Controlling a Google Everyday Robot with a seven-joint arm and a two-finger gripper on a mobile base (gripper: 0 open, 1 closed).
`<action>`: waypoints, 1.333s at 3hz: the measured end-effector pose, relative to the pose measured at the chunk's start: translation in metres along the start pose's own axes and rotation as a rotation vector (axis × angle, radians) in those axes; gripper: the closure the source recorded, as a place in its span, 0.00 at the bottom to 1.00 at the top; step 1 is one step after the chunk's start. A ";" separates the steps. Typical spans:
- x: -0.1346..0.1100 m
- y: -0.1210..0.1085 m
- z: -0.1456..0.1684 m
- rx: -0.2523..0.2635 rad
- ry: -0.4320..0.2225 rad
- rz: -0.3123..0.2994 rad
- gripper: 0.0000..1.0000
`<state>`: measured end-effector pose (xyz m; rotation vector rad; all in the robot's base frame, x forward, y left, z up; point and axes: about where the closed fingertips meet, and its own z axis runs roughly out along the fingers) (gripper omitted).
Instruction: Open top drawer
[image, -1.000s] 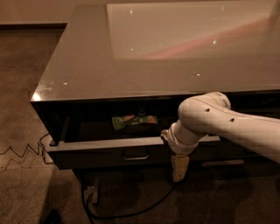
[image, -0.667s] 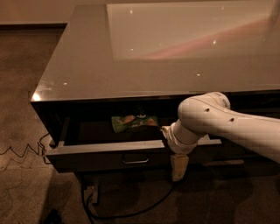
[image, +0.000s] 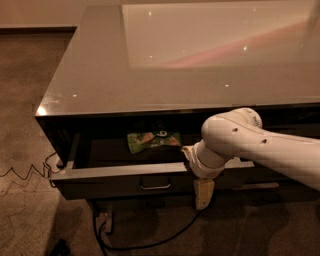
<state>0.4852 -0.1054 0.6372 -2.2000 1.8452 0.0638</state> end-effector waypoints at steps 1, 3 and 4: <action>0.000 0.010 -0.008 0.014 0.031 -0.004 0.00; 0.021 0.049 -0.009 -0.010 0.119 0.024 0.23; 0.028 0.061 -0.008 -0.021 0.133 0.035 0.46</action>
Offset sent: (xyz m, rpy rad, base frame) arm -0.0449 -0.0286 0.0035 -0.1228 -0.0173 -0.0507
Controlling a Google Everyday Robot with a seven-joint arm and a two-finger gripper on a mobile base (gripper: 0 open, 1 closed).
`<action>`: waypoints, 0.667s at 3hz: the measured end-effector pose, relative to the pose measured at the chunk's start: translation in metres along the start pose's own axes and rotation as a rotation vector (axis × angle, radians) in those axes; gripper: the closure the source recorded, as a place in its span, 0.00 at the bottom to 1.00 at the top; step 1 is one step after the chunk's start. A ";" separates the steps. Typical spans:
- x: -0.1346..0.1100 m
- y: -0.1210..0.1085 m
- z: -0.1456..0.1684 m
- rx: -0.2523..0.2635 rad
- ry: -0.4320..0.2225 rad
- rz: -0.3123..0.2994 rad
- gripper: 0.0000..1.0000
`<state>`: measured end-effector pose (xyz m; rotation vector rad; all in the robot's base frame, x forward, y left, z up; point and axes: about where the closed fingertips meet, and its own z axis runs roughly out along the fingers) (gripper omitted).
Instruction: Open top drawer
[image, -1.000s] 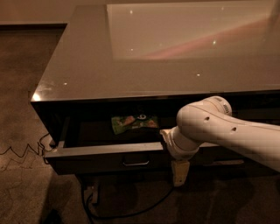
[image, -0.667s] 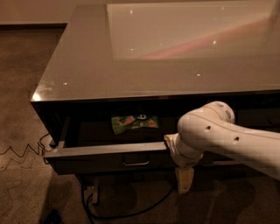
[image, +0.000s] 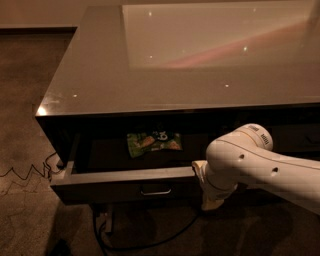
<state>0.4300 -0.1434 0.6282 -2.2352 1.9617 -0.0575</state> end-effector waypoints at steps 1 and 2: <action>0.000 -0.001 -0.003 0.000 0.000 0.000 0.70; 0.007 0.014 -0.004 -0.013 0.026 0.011 0.93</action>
Offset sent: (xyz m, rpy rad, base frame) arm -0.0406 -0.0313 -0.0050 -0.0773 0.0357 -0.0433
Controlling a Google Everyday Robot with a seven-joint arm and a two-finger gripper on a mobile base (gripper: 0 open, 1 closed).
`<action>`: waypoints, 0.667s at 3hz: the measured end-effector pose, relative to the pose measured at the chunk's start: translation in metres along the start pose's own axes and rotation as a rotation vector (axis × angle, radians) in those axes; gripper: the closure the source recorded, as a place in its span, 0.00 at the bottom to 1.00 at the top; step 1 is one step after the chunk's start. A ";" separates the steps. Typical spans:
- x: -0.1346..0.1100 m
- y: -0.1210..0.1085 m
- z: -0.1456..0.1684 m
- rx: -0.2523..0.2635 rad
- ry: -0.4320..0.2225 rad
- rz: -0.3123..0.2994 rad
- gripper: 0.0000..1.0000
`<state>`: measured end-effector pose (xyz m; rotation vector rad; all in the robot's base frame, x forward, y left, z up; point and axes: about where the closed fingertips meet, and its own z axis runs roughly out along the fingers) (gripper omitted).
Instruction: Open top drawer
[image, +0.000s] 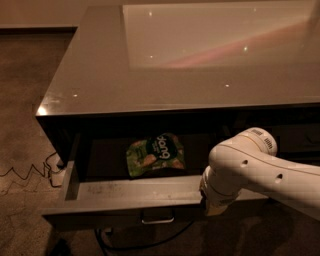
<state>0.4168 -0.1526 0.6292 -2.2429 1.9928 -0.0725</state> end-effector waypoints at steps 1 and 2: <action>-0.003 0.000 -0.001 0.000 0.000 0.000 1.00; -0.003 0.000 -0.001 0.000 0.000 0.000 0.81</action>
Offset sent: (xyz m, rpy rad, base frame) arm -0.0007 0.0024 0.0007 0.0000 0.0000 0.0000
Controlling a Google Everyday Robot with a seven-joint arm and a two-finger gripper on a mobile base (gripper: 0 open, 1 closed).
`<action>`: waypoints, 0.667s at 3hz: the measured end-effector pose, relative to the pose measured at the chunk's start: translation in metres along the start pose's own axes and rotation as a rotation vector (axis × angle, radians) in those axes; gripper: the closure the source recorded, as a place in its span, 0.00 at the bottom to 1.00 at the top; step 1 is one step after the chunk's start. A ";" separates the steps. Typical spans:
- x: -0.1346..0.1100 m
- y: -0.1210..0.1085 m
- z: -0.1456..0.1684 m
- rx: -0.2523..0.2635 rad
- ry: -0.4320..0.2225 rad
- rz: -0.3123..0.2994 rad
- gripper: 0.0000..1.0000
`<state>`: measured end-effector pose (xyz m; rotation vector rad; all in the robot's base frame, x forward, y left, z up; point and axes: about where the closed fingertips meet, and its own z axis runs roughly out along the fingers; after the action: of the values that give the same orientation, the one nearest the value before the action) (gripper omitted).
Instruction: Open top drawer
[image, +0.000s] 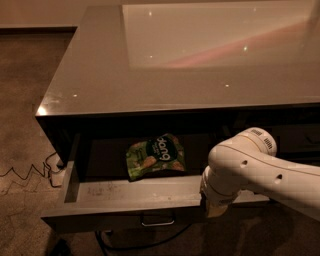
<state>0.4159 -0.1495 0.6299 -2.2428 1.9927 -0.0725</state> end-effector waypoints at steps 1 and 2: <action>-0.003 -0.006 -0.005 0.021 -0.014 -0.006 0.58; -0.003 -0.005 -0.004 0.021 -0.014 -0.005 0.35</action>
Offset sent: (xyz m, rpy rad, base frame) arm 0.0029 -0.0042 0.0089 0.0353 -0.0240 -0.0109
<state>0.4204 -0.1467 0.6343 -2.2298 1.9697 -0.0779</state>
